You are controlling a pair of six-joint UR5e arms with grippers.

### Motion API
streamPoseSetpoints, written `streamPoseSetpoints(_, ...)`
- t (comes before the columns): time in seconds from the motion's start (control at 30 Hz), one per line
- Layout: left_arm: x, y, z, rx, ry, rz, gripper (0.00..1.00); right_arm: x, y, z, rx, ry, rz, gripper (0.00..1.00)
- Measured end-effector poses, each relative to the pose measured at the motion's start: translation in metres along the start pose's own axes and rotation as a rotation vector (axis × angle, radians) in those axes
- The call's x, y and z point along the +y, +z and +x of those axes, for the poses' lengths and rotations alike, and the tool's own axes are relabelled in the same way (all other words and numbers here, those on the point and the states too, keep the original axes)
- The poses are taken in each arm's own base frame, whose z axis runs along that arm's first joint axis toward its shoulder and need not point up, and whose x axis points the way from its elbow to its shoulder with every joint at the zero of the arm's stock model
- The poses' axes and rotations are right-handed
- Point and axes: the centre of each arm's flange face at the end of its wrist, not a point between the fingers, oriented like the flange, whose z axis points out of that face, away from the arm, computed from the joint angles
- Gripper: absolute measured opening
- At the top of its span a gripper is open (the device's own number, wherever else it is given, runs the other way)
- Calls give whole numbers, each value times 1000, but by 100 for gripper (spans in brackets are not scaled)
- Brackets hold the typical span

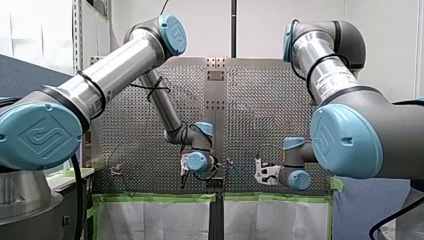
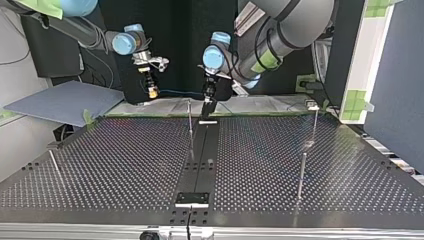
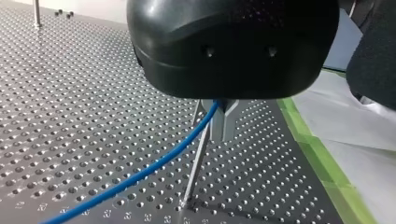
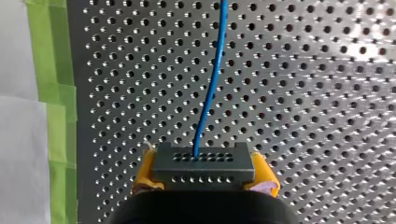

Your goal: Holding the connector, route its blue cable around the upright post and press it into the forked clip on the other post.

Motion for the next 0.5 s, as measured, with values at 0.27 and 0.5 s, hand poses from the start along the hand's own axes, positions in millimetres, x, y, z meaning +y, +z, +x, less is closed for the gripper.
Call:
streamPoseSetpoints(0.27,2,9,1,8,-34,2,2,8,15,2,-11,4,-5,0)
streamPoseSetpoints(0.5,-2,20,18,36,-51,14,2,10,19,4,-9,4,-7,0)
